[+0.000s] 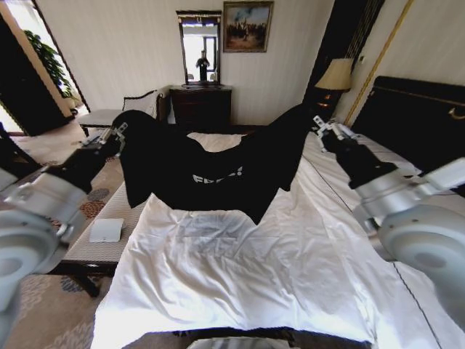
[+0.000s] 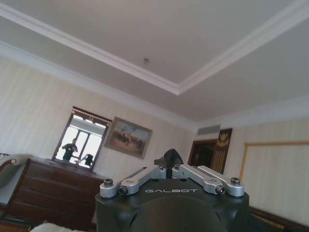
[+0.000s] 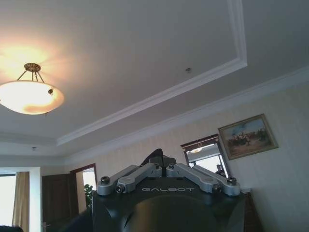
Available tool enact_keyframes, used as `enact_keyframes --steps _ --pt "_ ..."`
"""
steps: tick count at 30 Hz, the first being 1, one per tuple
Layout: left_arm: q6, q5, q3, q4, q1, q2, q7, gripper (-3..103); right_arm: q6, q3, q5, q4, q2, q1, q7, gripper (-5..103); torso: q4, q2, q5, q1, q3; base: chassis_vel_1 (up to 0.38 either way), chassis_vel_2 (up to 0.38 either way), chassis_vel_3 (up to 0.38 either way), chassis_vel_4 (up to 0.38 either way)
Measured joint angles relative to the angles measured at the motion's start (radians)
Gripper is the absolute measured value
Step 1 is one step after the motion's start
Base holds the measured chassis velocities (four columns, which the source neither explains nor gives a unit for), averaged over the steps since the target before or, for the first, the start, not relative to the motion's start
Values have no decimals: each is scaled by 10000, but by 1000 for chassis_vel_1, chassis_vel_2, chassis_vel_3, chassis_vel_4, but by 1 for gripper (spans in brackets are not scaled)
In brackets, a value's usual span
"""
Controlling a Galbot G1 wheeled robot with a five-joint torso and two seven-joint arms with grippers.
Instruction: Fold the clothes on the bed.
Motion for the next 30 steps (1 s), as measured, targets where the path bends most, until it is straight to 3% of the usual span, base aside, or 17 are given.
enact_keyframes --steps 1,2,4,7,10,12,13,15,17,18,19,20,23,24,27,30 --pt "61 -540 -541 1 62 14 -117 0 -94 663 163 0 12 -409 -163 0 -3 0 1 -1 0 0 0 0 0" --pt "61 -540 -541 1 62 14 -117 0 -94 663 163 0 12 -409 -163 0 -3 0 1 -1 0 0 0 0 0" --pt "186 -1744 -1486 0 26 277 -337 0 -214 1933 9 6 -14 -1054 -671 0 -2 -1 3 3 3 0 0 0 0" --pt "352 -2841 -2365 9 -108 714 -545 0 -464 3047 22 3 -192 -1462 -660 0 -2 0 1 5 2 0 0 0 0" --pt "641 -2885 -2252 22 -164 808 -675 0 -649 2915 125 -6 -186 -1422 -255 0 0 1 2 3 2 0 0 0 0" --pt "1488 -2089 -1297 43 -100 608 -922 0 -1023 1915 -24 -20 93 -1345 377 0 1 0 1 3 2 0 0 0 0" --pt "1488 -2089 -1297 43 -100 608 -922 0 -1023 1915 -24 -20 93 -1345 377 0 1 0 1 3 2 0 0 0 0" --pt "2531 -928 363 84 93 195 -1178 0 -1648 905 -253 -54 558 -1751 895 0 6 -2 0 5 4 0 0 0 0" --pt "3001 506 2451 296 -7 -113 -1185 0 -2270 -396 -531 -60 897 -2097 1405 0 -1 -5 0 7 6 0 0 0 0" --pt "3088 1403 3635 711 -207 -279 -1140 0 -2507 -1239 -619 -114 1010 -2088 1767 0 -4 -4 5 6 5 0 0 0 0" --pt "3088 1403 3635 711 -207 -279 -1140 0 -2507 -1239 -619 -114 1010 -2088 1767 0 -4 -4 5 6 5 0 0 0 0" --pt "3102 2156 4717 1160 -445 -435 -1037 0 -2634 -1995 -656 -353 1091 -1940 2091 0 -6 -3 2 5 4 0 0 0 0" --pt "3069 4056 7323 3144 -1282 -1038 -820 0 -2744 -4211 -1011 -2115 1396 -1006 2738 0 3 -4 4 5 6 0 0 0 0" --pt "3069 4056 7323 3144 -1282 -1038 -820 0 -2744 -4211 -1011 -2115 1396 -1006 2738 0 3 -4 4 5 6 0 0 0 0" --pt "2726 5261 8736 4861 -1979 -1809 -692 0 -2525 -5225 -1748 -3638 1641 -352 2339 0 5 -5 3 9 7 0 0 0 0" --pt "2455 5658 9318 5737 -2376 -2338 -637 0 -2270 -5774 -2285 -4722 1795 131 1855 0 -1 -6 3 9 7 0 0 0 0"
